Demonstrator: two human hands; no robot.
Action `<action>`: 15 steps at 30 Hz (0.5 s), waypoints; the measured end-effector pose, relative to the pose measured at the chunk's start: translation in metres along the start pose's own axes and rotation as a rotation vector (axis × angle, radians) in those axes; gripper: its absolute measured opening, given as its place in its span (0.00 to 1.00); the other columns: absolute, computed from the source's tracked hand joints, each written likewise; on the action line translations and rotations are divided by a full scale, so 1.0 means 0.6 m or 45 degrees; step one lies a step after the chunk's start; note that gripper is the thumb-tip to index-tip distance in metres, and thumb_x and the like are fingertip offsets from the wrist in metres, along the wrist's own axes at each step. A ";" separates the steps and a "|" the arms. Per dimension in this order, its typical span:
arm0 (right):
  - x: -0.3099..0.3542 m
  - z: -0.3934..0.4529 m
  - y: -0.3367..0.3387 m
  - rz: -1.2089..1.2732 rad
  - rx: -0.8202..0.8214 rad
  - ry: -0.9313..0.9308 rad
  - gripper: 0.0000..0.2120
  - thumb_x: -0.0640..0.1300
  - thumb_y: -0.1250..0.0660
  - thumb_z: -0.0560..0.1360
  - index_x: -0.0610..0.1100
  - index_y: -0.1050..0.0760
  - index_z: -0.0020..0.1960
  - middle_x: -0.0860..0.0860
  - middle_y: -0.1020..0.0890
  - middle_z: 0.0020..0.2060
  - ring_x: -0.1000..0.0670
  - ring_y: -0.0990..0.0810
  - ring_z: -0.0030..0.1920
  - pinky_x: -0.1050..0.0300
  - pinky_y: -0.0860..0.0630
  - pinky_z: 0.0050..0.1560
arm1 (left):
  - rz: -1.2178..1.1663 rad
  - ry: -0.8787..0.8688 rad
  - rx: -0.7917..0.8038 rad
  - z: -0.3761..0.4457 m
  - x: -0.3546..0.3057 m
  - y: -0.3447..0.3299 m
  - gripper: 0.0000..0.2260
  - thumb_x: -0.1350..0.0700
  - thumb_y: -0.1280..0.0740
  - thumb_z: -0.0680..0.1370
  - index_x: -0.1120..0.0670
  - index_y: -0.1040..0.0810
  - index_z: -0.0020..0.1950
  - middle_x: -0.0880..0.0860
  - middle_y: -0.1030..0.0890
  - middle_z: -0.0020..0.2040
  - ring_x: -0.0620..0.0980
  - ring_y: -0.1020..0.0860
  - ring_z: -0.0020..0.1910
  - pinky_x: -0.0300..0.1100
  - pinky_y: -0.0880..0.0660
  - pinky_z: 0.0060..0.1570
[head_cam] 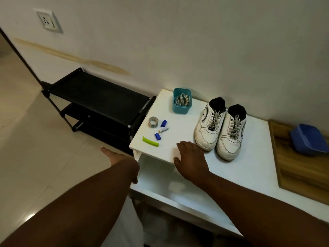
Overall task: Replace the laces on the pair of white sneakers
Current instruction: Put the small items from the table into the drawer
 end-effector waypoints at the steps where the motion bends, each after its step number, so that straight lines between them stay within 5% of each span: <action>1: 0.003 0.012 0.001 0.016 0.015 0.014 0.27 0.53 0.36 0.80 0.46 0.32 0.76 0.47 0.28 0.74 0.43 0.31 0.73 0.45 0.32 0.71 | -0.034 0.017 -0.007 0.001 -0.002 0.010 0.40 0.26 0.37 0.74 0.47 0.36 0.80 0.56 0.31 0.77 0.66 0.38 0.78 0.80 0.50 0.69; 3: 0.013 0.044 0.005 0.065 0.035 0.052 0.26 0.53 0.36 0.81 0.46 0.33 0.77 0.47 0.30 0.75 0.43 0.30 0.73 0.47 0.30 0.70 | -0.183 0.078 -0.077 0.012 -0.001 0.042 0.37 0.29 0.35 0.75 0.50 0.31 0.76 0.56 0.24 0.70 0.63 0.28 0.71 0.71 0.38 0.69; 6: 0.044 0.095 -0.001 0.187 0.064 0.146 0.25 0.49 0.36 0.82 0.48 0.33 0.77 0.48 0.29 0.75 0.44 0.28 0.70 0.49 0.28 0.69 | -0.543 0.043 -0.488 0.035 0.000 0.113 0.19 0.42 0.28 0.76 0.51 0.22 0.63 0.52 0.21 0.51 0.52 0.21 0.51 0.48 0.26 0.50; 9: 0.075 0.134 -0.014 0.257 0.075 0.225 0.20 0.43 0.36 0.82 0.49 0.28 0.73 0.47 0.25 0.69 0.44 0.23 0.64 0.47 0.23 0.64 | -0.637 -0.179 -0.932 0.053 -0.014 0.170 0.18 0.48 0.26 0.76 0.50 0.24 0.63 0.52 0.22 0.54 0.52 0.21 0.52 0.47 0.22 0.48; 15: 0.080 0.172 -0.039 0.269 0.084 0.242 0.11 0.45 0.39 0.83 0.45 0.19 0.57 0.47 0.23 0.53 0.45 0.22 0.49 0.47 0.22 0.50 | -0.677 -0.318 -0.926 0.097 -0.039 0.164 0.07 0.52 0.30 0.79 0.48 0.19 0.57 0.51 0.19 0.52 0.52 0.21 0.52 0.47 0.21 0.45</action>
Point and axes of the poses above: each hand's wrist, its own z-axis towards the middle knuckle, its own y-axis out of the back of the hand, x = y × z, the point moved 5 cm from there along z, towards the middle knuckle
